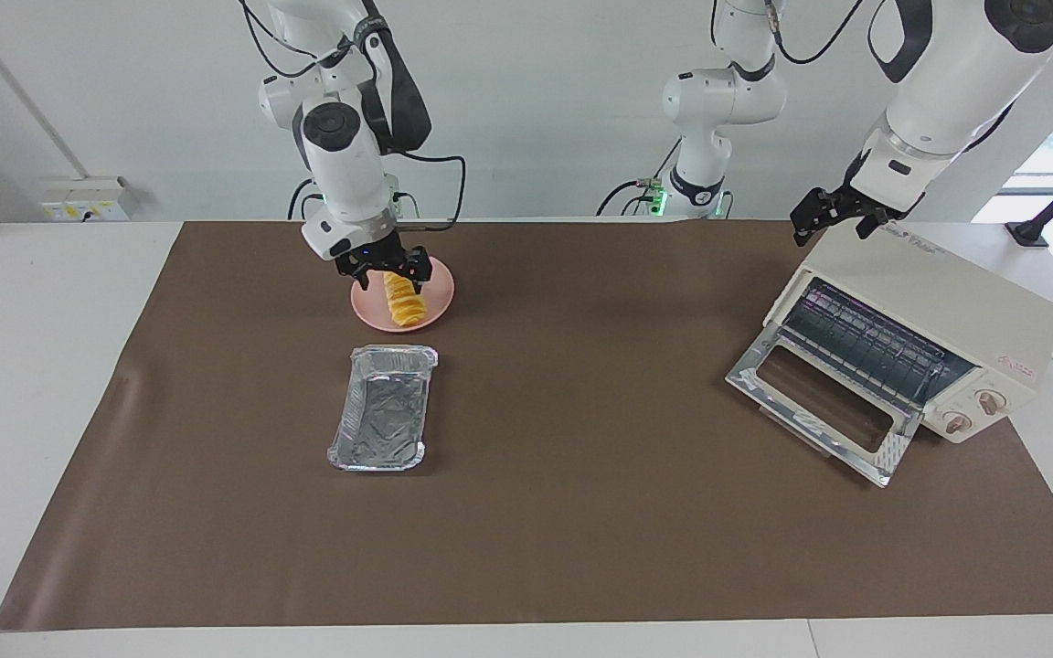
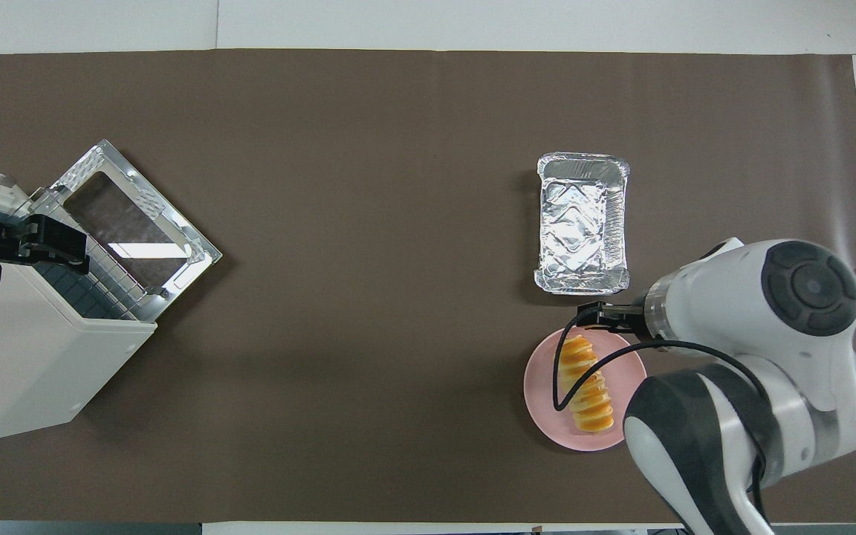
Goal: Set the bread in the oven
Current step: 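Close the right gripper on the bread roll, then carry the bread roll with the right gripper over the foil tray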
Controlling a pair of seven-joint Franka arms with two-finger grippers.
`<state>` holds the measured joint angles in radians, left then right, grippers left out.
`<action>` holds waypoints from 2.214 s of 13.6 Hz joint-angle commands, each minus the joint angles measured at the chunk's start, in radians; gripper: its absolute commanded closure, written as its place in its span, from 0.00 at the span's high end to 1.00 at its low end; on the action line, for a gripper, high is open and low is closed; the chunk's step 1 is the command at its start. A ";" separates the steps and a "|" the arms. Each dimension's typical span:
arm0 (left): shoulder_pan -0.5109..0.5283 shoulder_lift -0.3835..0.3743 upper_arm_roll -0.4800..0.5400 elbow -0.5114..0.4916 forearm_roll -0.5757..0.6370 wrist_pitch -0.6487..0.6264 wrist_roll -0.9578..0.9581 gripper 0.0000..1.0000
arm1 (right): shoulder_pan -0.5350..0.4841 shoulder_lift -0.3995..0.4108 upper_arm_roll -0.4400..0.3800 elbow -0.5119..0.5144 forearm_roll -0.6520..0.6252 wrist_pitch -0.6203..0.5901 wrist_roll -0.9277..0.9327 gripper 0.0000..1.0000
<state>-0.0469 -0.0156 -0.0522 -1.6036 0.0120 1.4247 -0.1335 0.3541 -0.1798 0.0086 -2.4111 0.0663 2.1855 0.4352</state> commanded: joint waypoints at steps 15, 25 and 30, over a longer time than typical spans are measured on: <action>0.010 -0.014 -0.003 -0.006 -0.009 0.003 0.009 1.00 | 0.049 -0.032 -0.006 -0.266 0.018 0.238 -0.253 0.15; 0.010 -0.014 -0.003 -0.006 -0.009 0.003 0.009 1.00 | -0.124 -0.026 -0.018 0.125 0.020 -0.177 -0.279 0.00; 0.010 -0.014 -0.003 -0.006 -0.009 0.002 0.009 1.00 | -0.193 0.245 -0.016 0.456 0.038 -0.168 -0.280 0.00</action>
<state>-0.0469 -0.0156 -0.0522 -1.6036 0.0120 1.4247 -0.1335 0.1730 -0.1014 -0.0166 -2.1293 0.0755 2.0356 0.1737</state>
